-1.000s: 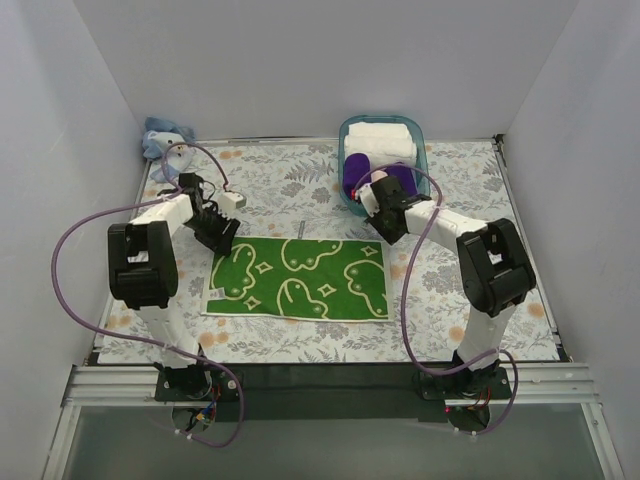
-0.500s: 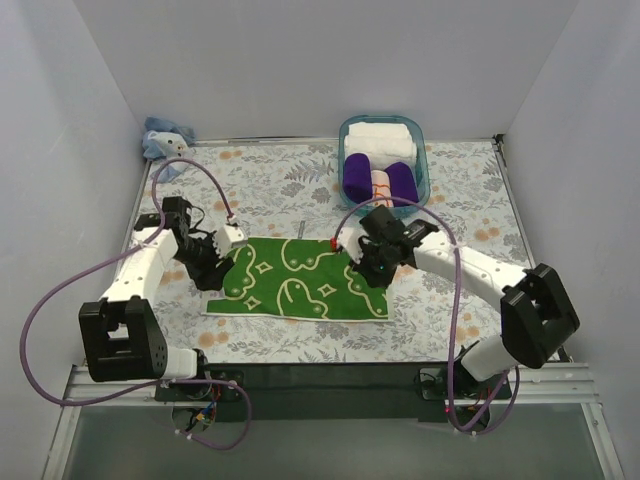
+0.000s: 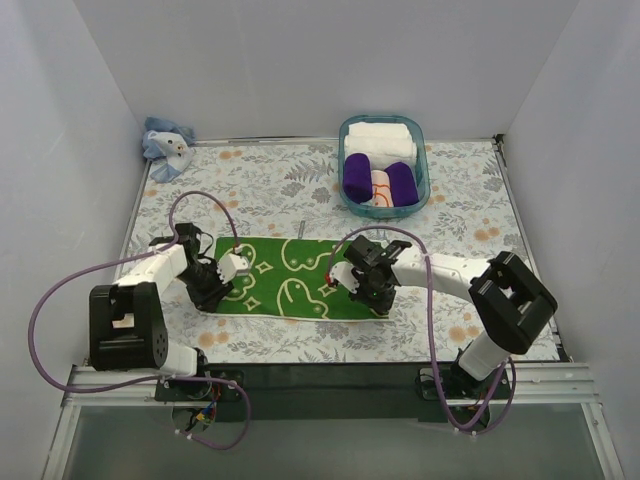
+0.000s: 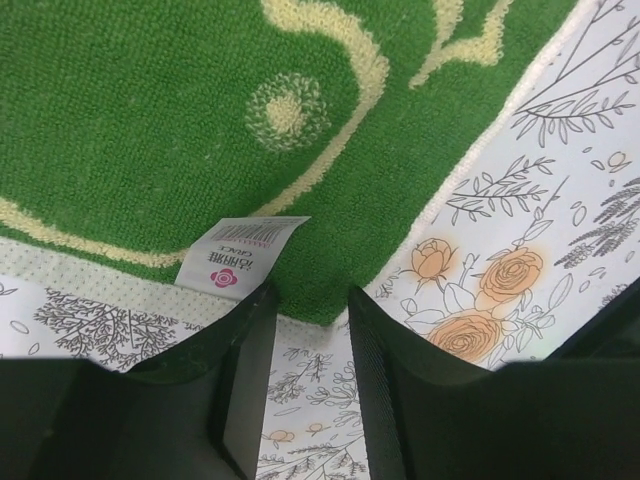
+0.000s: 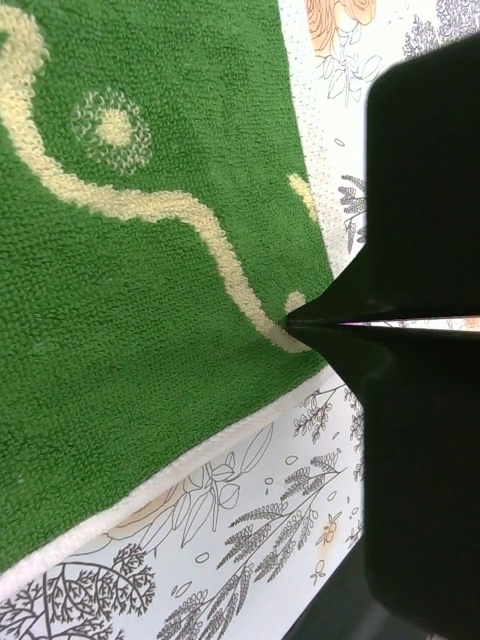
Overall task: Roll the towels
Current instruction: Flatten the towel
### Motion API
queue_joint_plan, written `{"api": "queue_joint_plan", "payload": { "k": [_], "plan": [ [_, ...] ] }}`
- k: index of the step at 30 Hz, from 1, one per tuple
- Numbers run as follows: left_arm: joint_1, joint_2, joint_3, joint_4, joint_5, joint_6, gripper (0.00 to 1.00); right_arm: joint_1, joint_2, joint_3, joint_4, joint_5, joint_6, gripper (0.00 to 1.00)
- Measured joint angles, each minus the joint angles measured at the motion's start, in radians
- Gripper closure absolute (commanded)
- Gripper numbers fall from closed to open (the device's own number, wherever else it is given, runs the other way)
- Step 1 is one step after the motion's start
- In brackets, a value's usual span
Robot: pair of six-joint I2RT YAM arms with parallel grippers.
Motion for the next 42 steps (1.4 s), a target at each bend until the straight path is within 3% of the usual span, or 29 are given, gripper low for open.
{"api": "queue_joint_plan", "payload": {
  "k": [8,12,16,18,19,20,24,29,30,32,34,35,36,38,39,41,42],
  "plan": [
    [-0.008,-0.104,-0.086,0.065,-0.069,0.046,0.69,0.010,-0.031,-0.038,0.040,0.076,-0.014,0.99],
    [-0.008,-0.119,-0.094,0.061,-0.076,0.056,0.62,0.011,-0.040,-0.048,0.057,0.099,-0.028,0.99],
    [-0.005,-0.089,-0.044,-0.016,-0.048,0.047,0.48,0.007,-0.047,-0.042,0.055,0.092,-0.034,0.61],
    [-0.001,-0.064,0.029,-0.076,-0.004,0.041,0.40,0.000,-0.056,-0.029,0.040,0.078,-0.030,0.53],
    [0.000,-0.058,0.073,-0.096,0.026,0.034,0.38,-0.005,-0.064,-0.019,0.032,0.068,-0.029,0.38],
    [0.000,-0.056,0.121,-0.111,0.058,0.029,0.34,-0.014,-0.082,-0.001,0.023,0.053,-0.021,0.34],
    [0.000,-0.051,0.308,-0.124,0.169,-0.018,0.28,-0.093,-0.187,0.116,0.010,-0.044,-0.016,0.33],
    [0.015,-0.071,0.380,-0.019,0.269,-0.146,0.24,-0.287,-0.302,0.266,0.070,-0.088,0.056,0.42],
    [0.019,-0.080,0.380,0.011,0.275,-0.174,0.12,-0.311,-0.309,0.312,0.121,-0.028,0.104,0.69],
    [0.024,-0.111,0.375,0.112,0.298,-0.262,0.06,-0.330,-0.309,0.317,0.136,-0.005,0.108,0.68],
    [0.026,-0.129,0.354,0.201,0.317,-0.320,0.06,-0.329,-0.285,0.331,0.145,0.042,0.135,0.36],
    [0.026,-0.132,0.347,0.235,0.314,-0.354,0.07,-0.328,-0.264,0.343,0.146,0.056,0.136,0.13],
    [0.026,-0.132,0.346,0.248,0.311,-0.375,0.07,-0.328,-0.251,0.350,0.145,0.059,0.121,0.11],
    [0.025,-0.101,0.360,0.296,0.292,-0.446,0.12,-0.330,-0.232,0.354,0.143,0.047,0.097,0.21],
    [0.026,-0.074,0.383,0.288,0.281,-0.453,0.17,-0.331,-0.228,0.354,0.138,0.034,0.089,0.39],
    [0.027,-0.004,0.431,0.284,0.263,-0.468,0.19,-0.331,-0.224,0.354,0.129,0.003,0.076,0.52],
    [0.032,0.028,0.441,0.294,0.257,-0.480,0.21,-0.331,-0.219,0.355,0.122,-0.008,0.078,0.52]
  ]
}}
